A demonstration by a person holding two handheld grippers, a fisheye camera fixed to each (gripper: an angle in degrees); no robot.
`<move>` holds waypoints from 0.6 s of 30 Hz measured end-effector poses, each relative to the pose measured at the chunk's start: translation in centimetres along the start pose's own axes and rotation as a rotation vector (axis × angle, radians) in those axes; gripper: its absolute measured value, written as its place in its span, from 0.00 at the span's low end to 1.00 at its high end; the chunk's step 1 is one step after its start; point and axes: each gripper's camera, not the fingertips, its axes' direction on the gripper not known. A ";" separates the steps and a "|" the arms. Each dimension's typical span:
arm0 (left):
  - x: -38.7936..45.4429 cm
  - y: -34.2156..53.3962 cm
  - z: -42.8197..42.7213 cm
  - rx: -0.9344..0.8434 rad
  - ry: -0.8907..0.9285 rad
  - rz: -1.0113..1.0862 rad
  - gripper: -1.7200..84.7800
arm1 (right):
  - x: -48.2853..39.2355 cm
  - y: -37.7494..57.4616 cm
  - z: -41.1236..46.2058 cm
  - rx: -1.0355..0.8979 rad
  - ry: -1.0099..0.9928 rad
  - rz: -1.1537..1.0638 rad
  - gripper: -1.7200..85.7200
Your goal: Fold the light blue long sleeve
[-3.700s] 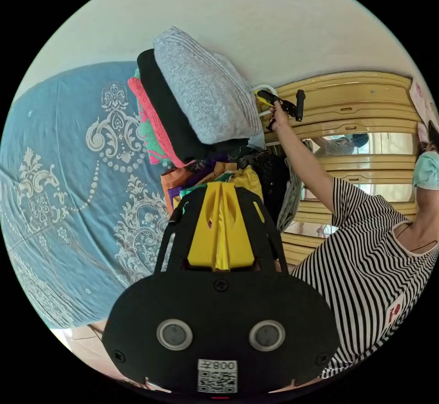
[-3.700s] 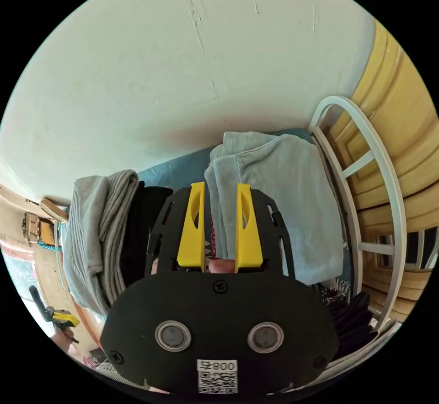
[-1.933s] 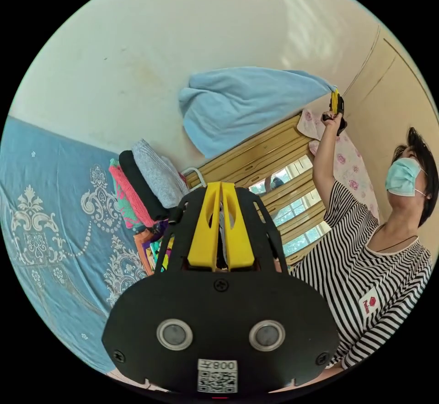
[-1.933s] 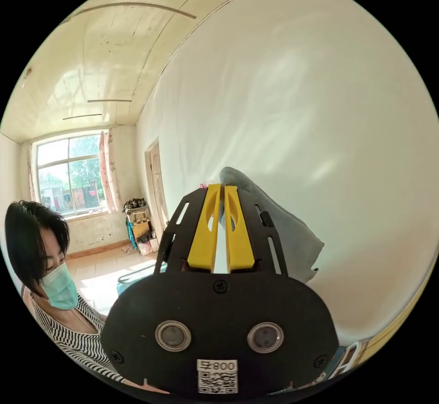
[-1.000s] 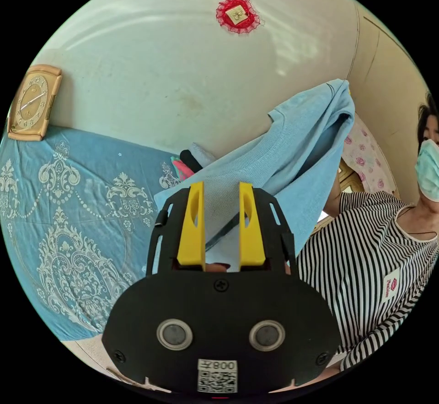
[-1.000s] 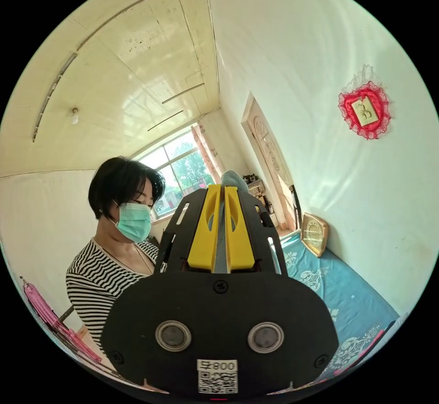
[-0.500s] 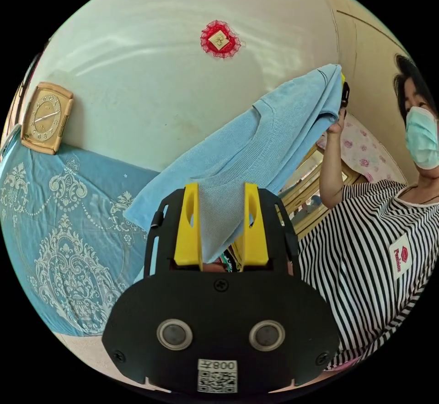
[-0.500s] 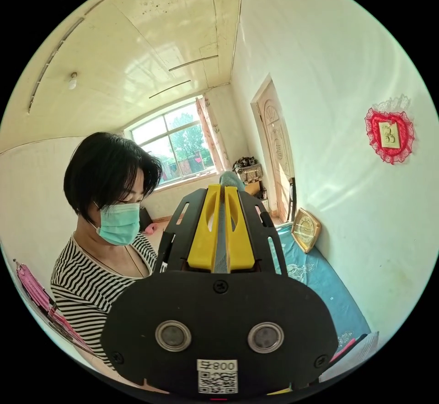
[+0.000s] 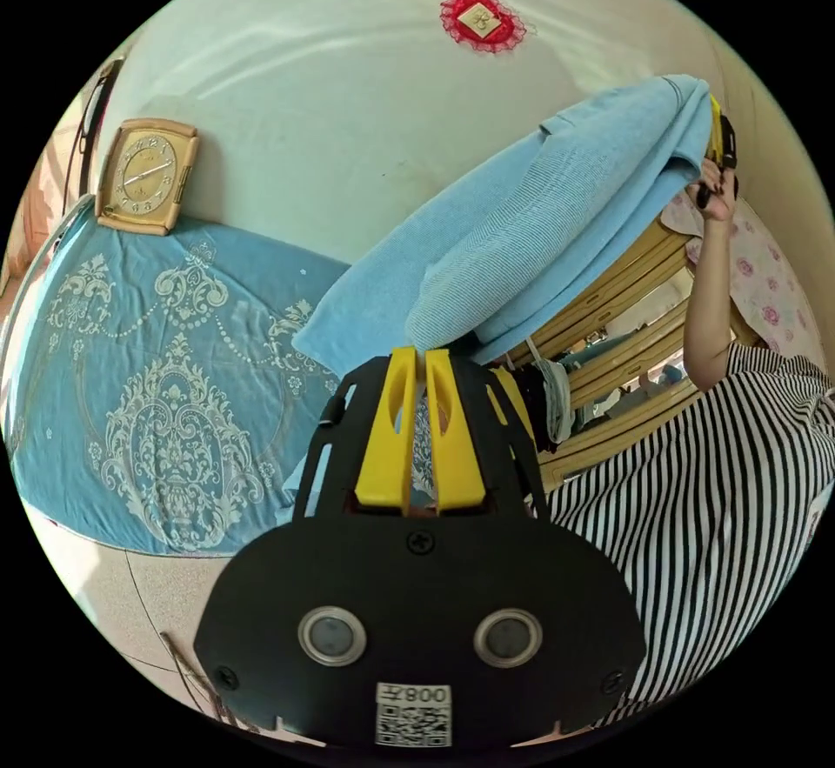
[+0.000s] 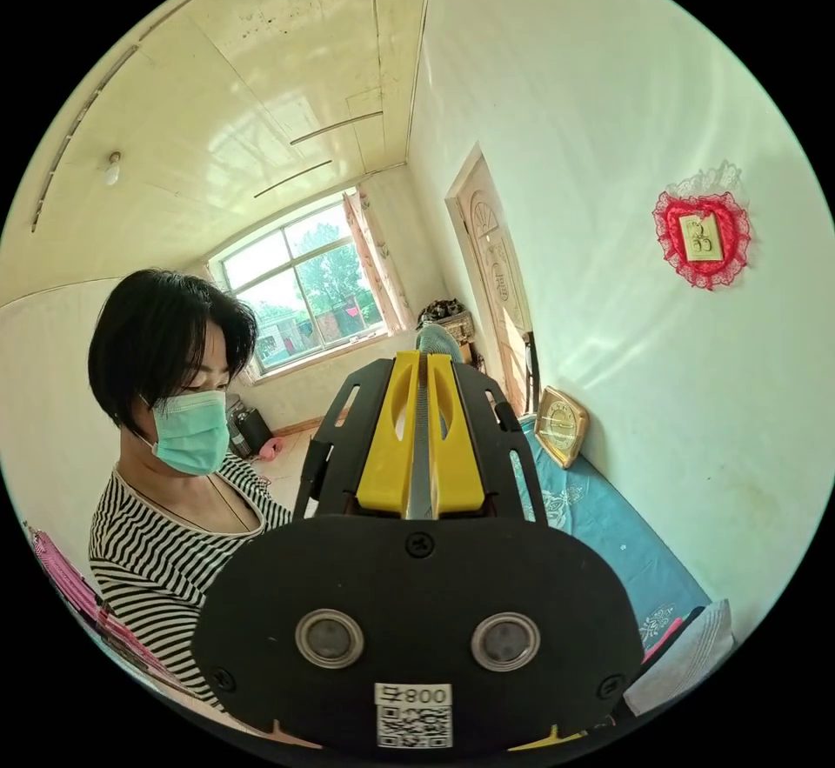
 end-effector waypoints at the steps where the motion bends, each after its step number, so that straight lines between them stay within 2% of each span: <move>1: -0.5 0.3 -1.4 0.028 -0.015 -0.012 0.05 | 0.0 0.3 -0.1 0.009 0.007 0.004 0.03; 4: -2.6 2.0 -8.7 0.192 -0.041 -0.060 0.04 | -0.2 2.3 -0.9 0.054 0.029 0.026 0.03; 9: -1.1 5.1 -19.9 0.406 -0.129 0.030 0.04 | -0.9 7.2 -0.9 0.095 0.022 0.032 0.03; 18: 5.0 13.2 -28.7 0.535 -0.278 0.181 0.04 | -2.3 16.8 1.5 0.140 -0.089 -0.018 0.03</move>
